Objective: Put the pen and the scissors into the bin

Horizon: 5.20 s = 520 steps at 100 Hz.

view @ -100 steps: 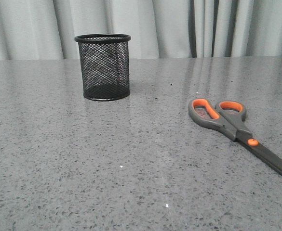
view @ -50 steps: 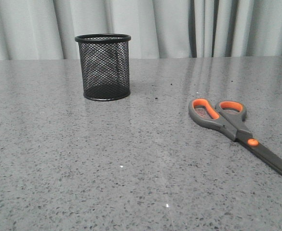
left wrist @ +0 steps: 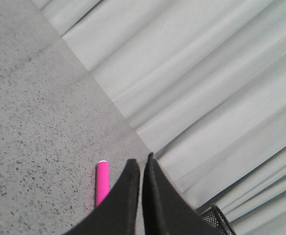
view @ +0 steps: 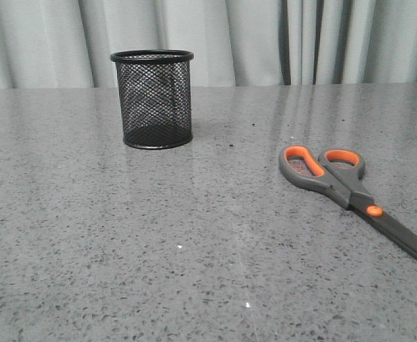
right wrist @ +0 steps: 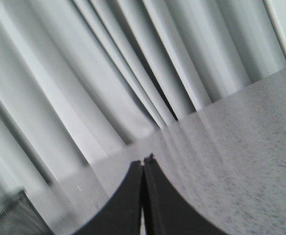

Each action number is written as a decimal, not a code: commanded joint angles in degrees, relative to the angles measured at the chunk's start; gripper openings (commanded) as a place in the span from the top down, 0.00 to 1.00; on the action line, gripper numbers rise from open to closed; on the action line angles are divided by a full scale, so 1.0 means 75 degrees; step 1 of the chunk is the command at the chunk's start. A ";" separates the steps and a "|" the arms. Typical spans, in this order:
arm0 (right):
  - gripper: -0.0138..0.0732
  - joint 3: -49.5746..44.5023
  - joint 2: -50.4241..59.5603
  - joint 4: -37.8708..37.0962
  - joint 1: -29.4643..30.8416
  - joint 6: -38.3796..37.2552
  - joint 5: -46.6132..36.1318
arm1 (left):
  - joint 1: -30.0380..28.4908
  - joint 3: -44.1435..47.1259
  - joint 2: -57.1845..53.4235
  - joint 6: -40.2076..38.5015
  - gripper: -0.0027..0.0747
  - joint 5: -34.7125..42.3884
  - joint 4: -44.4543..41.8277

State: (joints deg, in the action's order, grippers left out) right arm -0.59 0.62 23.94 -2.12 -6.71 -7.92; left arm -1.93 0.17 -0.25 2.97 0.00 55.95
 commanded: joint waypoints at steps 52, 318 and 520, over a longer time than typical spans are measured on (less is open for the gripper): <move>0.48 0.1945 -0.0664 -0.0846 -0.0168 0.0125 0.1774 | -0.0003 -0.2189 0.1886 0.3431 0.53 -0.3222 0.0328; 0.48 0.3648 -0.2491 -0.0399 -0.0322 0.0708 0.3325 | 0.1447 -0.9206 1.0237 0.1320 0.99 -0.3442 -0.4106; 0.48 0.8095 -0.7574 -0.0551 -0.1280 0.1773 0.8628 | 0.3561 -0.8713 0.6846 1.2563 0.58 -0.1926 0.5698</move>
State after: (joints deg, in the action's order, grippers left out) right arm 54.37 -49.00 20.38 -9.56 5.17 53.64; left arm 24.31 -64.91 58.15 97.04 -17.34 98.51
